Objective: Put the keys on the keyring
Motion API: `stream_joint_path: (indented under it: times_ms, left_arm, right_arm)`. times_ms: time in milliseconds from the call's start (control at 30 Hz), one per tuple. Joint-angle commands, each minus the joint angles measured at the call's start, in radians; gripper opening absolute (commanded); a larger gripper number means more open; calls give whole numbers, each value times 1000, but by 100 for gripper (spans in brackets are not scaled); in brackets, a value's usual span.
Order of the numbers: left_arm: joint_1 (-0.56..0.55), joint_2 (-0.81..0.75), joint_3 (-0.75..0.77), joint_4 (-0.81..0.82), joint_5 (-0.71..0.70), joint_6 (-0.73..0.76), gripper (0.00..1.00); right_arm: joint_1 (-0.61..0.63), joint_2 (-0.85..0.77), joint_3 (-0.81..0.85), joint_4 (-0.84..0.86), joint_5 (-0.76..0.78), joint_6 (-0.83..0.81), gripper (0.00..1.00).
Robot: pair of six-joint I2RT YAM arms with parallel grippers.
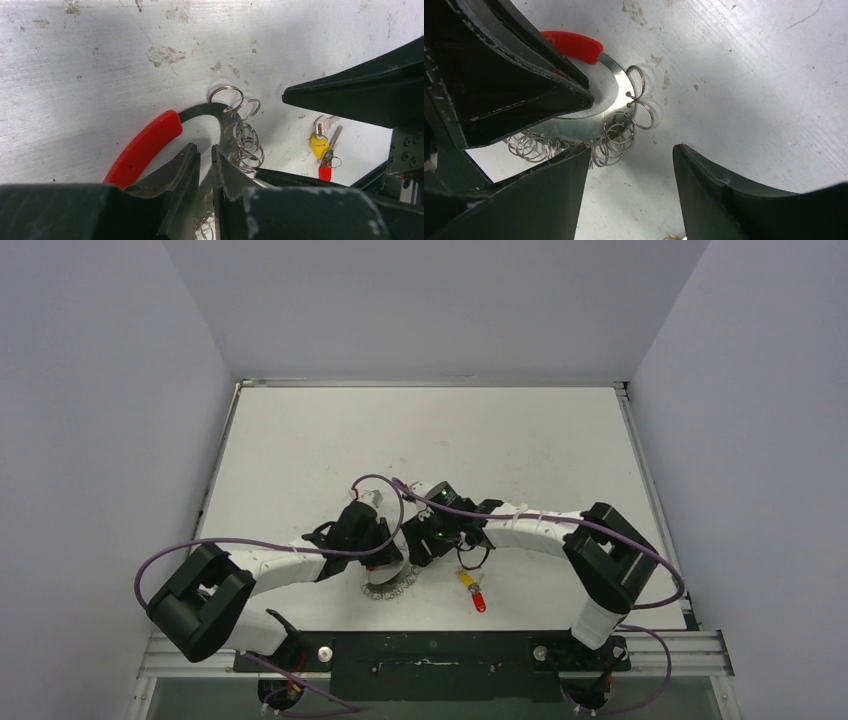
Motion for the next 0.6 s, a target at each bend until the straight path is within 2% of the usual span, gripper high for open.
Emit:
stream_joint_path:
  times_ms: [0, 167, 567]
  left_arm:
    - [-12, 29, -31, -121, -19, 21, 15]
    - [-14, 27, -33, -121, -22, 19, 15]
    - [-14, 25, -38, -124, -23, 18, 15]
  right_arm:
    - [24, 19, 62, 14, 25, 3, 64]
    - [46, 53, 93, -34, 93, -16, 61]
    - [48, 61, 98, -40, 198, 14, 39]
